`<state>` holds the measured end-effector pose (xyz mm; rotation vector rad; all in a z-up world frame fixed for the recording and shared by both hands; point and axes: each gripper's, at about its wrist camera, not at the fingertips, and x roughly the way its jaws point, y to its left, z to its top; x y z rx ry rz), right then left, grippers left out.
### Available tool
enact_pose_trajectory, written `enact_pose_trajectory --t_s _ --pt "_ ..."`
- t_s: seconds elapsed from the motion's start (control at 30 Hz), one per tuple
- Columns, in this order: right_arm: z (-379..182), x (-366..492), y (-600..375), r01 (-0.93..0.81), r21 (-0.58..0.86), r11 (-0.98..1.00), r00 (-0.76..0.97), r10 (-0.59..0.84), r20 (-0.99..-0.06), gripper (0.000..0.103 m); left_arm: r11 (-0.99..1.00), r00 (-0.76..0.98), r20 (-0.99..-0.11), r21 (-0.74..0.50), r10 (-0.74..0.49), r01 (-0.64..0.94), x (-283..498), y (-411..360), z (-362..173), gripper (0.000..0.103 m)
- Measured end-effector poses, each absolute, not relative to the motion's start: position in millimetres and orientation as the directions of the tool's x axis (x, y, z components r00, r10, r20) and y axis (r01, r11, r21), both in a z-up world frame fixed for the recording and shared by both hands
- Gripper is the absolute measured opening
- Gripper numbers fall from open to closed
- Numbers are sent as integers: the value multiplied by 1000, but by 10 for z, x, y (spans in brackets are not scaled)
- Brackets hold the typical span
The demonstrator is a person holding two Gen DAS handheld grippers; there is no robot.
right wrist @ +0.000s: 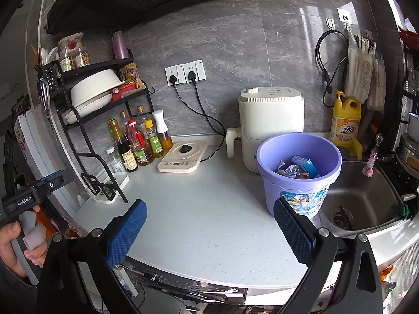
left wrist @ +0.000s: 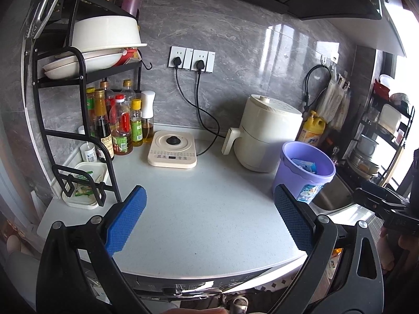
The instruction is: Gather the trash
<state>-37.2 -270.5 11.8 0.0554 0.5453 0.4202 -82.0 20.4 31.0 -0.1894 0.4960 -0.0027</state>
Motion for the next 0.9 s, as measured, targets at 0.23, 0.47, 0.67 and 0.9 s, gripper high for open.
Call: enact_pose_trajectory --t_s 0.23,0.47,0.67,0.9 --pt "132 -384 -2720 -366 156 918 782 394 -483 95 984 887 -459 -174 -50 -34 -788 188 334 97" --pt "125 -357 -2750 -368 158 916 787 398 -473 95 986 891 -451 -165 -48 -31 -775 128 338 97" --pt "139 -359 -2745 -368 164 915 791 401 -462 95 987 891 -451 -156 -45 -29 -772 97 359 97" --pt "134 -356 -2730 -369 169 914 790 404 -461 95 988 894 -446 -151 -43 -28 -772 84 391 97"
